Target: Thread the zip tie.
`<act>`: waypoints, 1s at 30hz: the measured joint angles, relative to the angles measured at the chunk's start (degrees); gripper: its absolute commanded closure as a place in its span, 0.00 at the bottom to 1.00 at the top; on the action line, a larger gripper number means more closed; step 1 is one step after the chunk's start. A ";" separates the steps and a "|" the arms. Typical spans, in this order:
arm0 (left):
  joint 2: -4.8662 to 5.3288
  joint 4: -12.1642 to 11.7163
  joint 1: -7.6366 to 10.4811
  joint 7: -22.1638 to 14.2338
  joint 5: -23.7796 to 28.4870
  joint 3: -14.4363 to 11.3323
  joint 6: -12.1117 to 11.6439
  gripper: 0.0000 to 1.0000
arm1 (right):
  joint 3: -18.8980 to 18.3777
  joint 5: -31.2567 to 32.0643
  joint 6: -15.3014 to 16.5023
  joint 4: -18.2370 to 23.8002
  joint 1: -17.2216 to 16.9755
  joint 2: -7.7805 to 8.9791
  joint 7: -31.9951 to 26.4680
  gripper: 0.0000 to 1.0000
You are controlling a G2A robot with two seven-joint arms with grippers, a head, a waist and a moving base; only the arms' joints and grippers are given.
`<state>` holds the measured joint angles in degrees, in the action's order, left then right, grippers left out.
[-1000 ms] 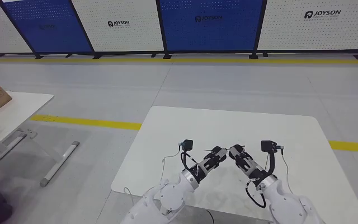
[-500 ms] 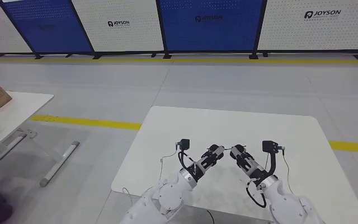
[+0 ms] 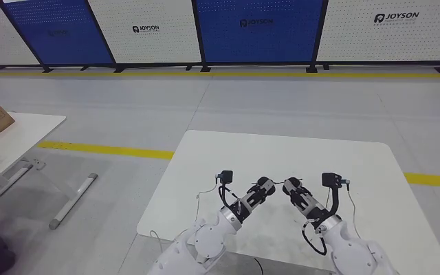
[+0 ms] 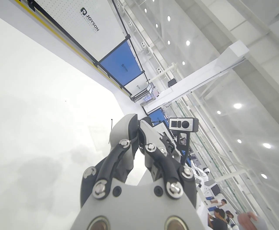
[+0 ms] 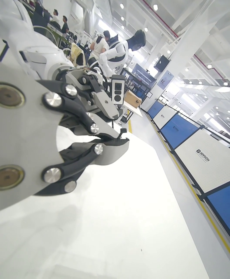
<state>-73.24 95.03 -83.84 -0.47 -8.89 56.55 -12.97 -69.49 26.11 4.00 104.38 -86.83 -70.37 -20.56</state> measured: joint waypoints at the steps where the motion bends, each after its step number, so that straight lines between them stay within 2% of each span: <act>1: -0.01 -0.02 0.00 0.04 0.01 -0.02 -0.01 1.00 | -0.01 0.04 0.05 0.02 -0.01 0.01 0.03 0.00; 8: -0.26 -0.44 0.10 1.49 1.55 -0.13 -0.15 1.00 | 0.09 0.47 0.57 0.15 -0.33 0.08 -0.07 0.00; 14: -0.49 -0.66 0.07 3.22 4.76 0.40 -2.37 1.00 | 0.37 1.69 -0.98 -0.63 -0.64 0.10 -0.11 0.00; 23: -0.50 -0.67 0.09 3.22 4.70 0.39 -1.99 1.00 | 0.30 2.13 -1.61 -0.84 -0.65 0.10 0.12 0.00; 26: -0.59 -0.57 0.16 3.55 4.88 0.33 -1.12 1.00 | 0.13 4.61 -3.16 -1.00 -0.71 0.08 2.45 0.00; 30: -0.67 -0.70 0.03 4.00 4.95 0.35 -0.73 1.00 | 0.18 7.40 -5.33 -1.82 -0.20 0.14 2.49 0.00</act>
<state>-73.91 94.33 -83.80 3.53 -3.94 56.90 -13.70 -69.31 33.51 -1.32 102.56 -87.03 -70.23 -18.07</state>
